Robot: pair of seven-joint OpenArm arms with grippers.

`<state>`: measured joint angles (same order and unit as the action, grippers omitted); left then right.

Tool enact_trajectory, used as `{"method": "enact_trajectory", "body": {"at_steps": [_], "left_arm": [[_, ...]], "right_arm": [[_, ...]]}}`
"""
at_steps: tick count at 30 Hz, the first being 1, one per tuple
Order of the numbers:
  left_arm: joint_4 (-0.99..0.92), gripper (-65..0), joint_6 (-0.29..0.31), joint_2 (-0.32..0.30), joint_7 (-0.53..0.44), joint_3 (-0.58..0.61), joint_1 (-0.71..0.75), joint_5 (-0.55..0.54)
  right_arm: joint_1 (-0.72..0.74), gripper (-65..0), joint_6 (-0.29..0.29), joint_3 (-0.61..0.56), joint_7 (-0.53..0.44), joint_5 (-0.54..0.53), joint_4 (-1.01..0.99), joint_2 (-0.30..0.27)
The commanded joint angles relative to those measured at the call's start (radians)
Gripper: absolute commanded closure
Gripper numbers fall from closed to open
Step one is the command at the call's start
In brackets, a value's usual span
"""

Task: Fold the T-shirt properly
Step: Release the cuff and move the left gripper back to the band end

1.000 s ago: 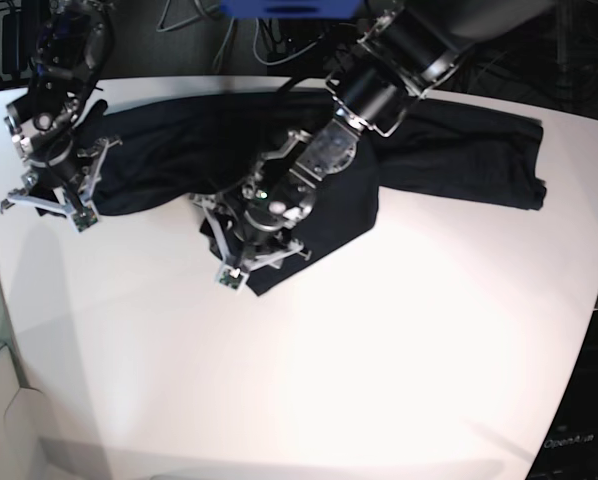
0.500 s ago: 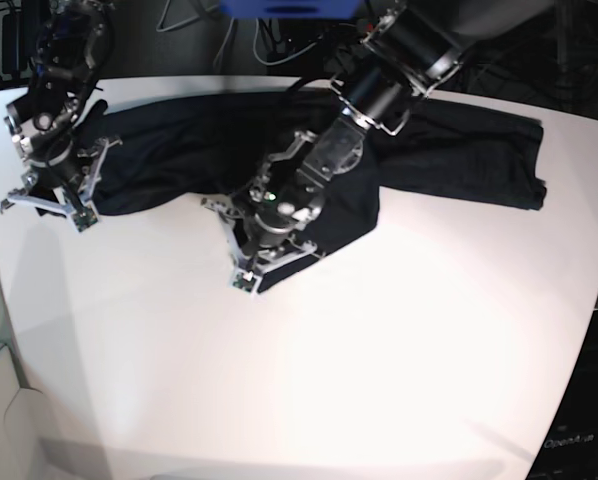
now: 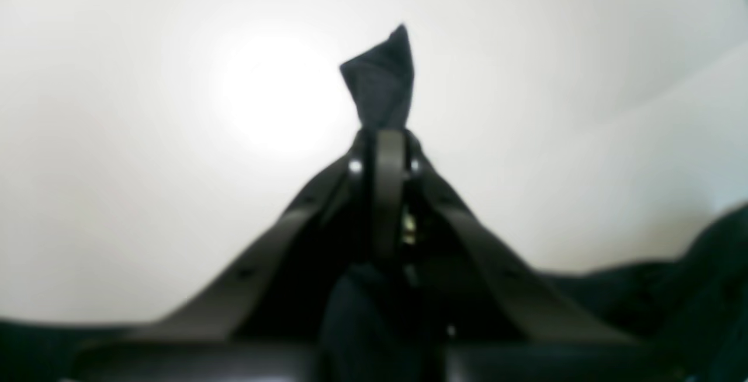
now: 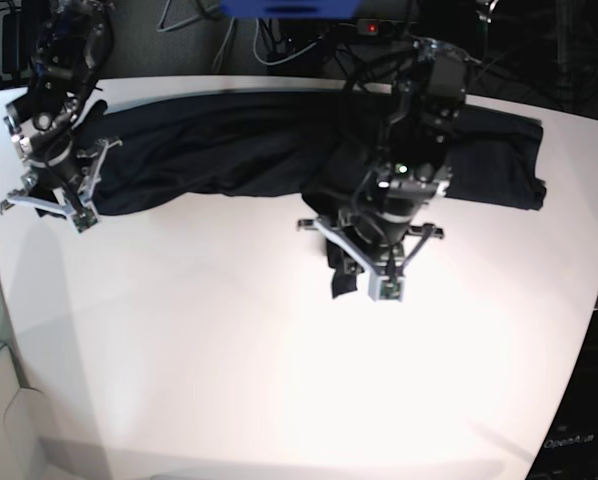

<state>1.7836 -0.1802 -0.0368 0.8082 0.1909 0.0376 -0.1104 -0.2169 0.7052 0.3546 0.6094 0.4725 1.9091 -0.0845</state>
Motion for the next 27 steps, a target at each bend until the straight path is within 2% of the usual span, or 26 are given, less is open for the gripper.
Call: {"method": "enact_trajectory", "body": {"at_steps": [1,7,15,16,20,22,27], "left_arm": [[0.052,0.0,0.003,-0.007,-0.031,-0.017,0.008,0.002],[0.161,0.0,0.005,-0.042,-0.036,-0.155,0.155,0.002],[0.173,0.0,0.011,-0.042,-0.039,-0.327,0.262,0.002],[0.177,0.0,0.035,-0.042,-0.039,-0.345,0.272,0.002],[0.178,0.0,0.193,-0.033,-0.026,-0.454,0.276,0.002],[0.178,0.0,0.244,-0.033,-0.026,-0.5,0.284,0.002],[0.178,0.0,0.327,-0.033,-0.026,-0.603,0.31,0.002]], "right_arm": [[0.007,-18.1,-0.007,0.004,-0.013,-0.001,0.019,-0.01],[0.014,-18.1,-0.007,0.001,-0.015,-0.001,0.017,-0.01],[0.015,-18.1,-0.007,0.001,-0.015,-0.001,0.017,-0.013],[0.015,-18.1,-0.007,0.001,-0.015,-0.001,0.017,-0.013],[0.017,-18.1,-0.007,-0.002,-0.015,-0.001,0.017,-0.011],[0.017,-18.1,-0.007,-0.002,-0.015,-0.001,0.017,-0.011],[0.017,-18.1,-0.007,-0.001,-0.015,-0.002,0.017,-0.01]]}}
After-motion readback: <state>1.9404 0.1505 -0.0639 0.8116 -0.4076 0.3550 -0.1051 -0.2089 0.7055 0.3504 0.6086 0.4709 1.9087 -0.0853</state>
